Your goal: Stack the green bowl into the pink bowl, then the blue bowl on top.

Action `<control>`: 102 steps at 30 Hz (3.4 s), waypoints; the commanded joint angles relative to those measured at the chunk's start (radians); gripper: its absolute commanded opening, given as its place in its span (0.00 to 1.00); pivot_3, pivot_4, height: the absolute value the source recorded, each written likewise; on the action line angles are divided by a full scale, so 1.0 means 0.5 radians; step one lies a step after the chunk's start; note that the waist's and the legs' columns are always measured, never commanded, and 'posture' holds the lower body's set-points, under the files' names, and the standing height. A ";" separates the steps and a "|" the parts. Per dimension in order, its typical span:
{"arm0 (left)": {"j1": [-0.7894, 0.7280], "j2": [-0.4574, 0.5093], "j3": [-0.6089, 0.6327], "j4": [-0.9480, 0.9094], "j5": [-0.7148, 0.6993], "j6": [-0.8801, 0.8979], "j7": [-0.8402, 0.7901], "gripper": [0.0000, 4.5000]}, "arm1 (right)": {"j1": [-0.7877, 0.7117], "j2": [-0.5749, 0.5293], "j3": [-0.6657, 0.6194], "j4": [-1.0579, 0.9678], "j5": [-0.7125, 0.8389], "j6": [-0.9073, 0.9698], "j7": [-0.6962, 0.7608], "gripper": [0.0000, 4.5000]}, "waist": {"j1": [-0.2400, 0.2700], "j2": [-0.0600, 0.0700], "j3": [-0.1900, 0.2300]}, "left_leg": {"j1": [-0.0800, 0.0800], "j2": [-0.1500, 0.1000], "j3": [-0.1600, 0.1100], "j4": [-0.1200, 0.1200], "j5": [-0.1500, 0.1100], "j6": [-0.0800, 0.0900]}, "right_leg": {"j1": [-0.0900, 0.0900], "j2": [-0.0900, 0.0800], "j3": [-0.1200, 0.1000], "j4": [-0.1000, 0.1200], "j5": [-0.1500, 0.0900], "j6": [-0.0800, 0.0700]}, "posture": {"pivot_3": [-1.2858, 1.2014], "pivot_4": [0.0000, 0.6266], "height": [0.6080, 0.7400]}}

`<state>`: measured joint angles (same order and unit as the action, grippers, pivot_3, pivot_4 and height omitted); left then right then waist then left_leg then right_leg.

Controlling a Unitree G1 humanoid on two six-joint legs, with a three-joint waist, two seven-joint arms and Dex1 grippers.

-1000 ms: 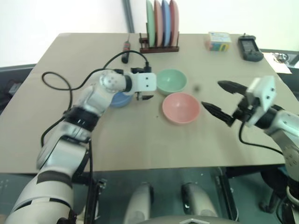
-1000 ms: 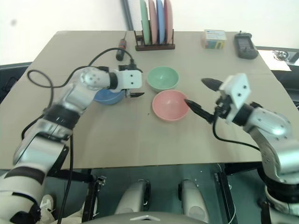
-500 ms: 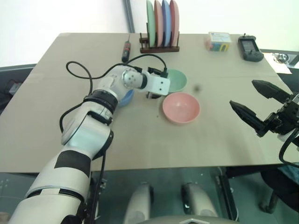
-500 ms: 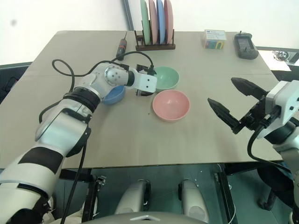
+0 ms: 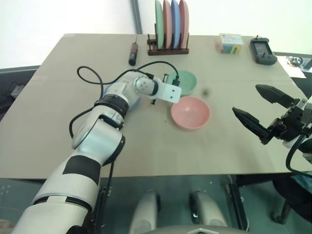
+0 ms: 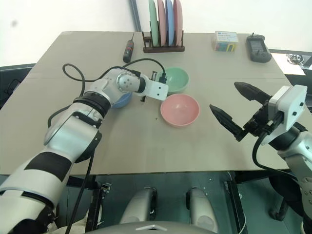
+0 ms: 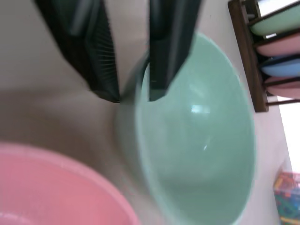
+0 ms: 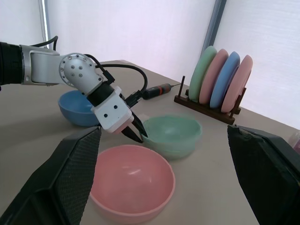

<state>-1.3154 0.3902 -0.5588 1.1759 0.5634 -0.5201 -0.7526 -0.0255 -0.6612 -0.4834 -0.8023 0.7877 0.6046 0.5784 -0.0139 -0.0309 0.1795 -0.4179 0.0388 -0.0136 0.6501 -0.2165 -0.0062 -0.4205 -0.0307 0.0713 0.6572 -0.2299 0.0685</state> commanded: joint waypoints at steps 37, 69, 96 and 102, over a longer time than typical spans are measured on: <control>0.844 0.761 0.605 -2.435 -0.200 1.981 -0.756 0.90 | 0.271 -0.170 0.249 0.039 -0.185 -0.356 0.291 1.00 | -0.054 0.003 -0.002 | 0.008 0.003 -0.004 0.006 0.000 0.000 | 0.008 0.003 -0.001 0.006 -0.002 0.001 | 0.52 0.24 1.00; 1.168 0.726 0.124 -2.695 0.389 2.818 -0.567 0.01 | -0.076 -0.169 0.498 0.411 -0.273 -0.475 0.603 1.00 | -0.038 0.001 0.000 | 0.006 0.002 -0.008 0.007 0.000 0.000 | 0.008 0.002 -0.005 0.005 -0.002 0.001 | 0.52 0.24 1.00; 0.592 0.357 0.409 -2.085 -1.109 0.818 -1.293 0.61 | 0.949 -0.002 -0.284 -0.180 -0.260 -0.616 0.403 1.00 | -0.016 0.005 -0.003 | 0.010 0.001 -0.003 0.010 0.000 0.000 | 0.011 0.001 0.000 0.006 -0.005 -0.005 | 0.52 0.24 1.00; 0.754 0.402 0.581 -2.208 -1.121 1.085 -1.039 0.80 | 0.821 -0.079 -0.143 -0.116 -0.260 -0.523 0.341 1.00 | -0.013 0.006 -0.004 | 0.009 0.002 -0.003 0.011 0.000 0.000 | 0.011 0.002 0.000 0.006 -0.005 -0.005 | 0.52 0.24 1.00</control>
<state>-0.9761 0.5839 -0.3422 0.1228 0.0269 -0.0250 -1.3376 0.4125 -0.6766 -0.5737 -0.8603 0.6451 0.3201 0.7663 -0.0204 -0.0280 0.1776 -0.4133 0.0396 -0.0151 0.6554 -0.2163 -0.0060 -0.4151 -0.0295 0.0716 0.6603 -0.2325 0.0659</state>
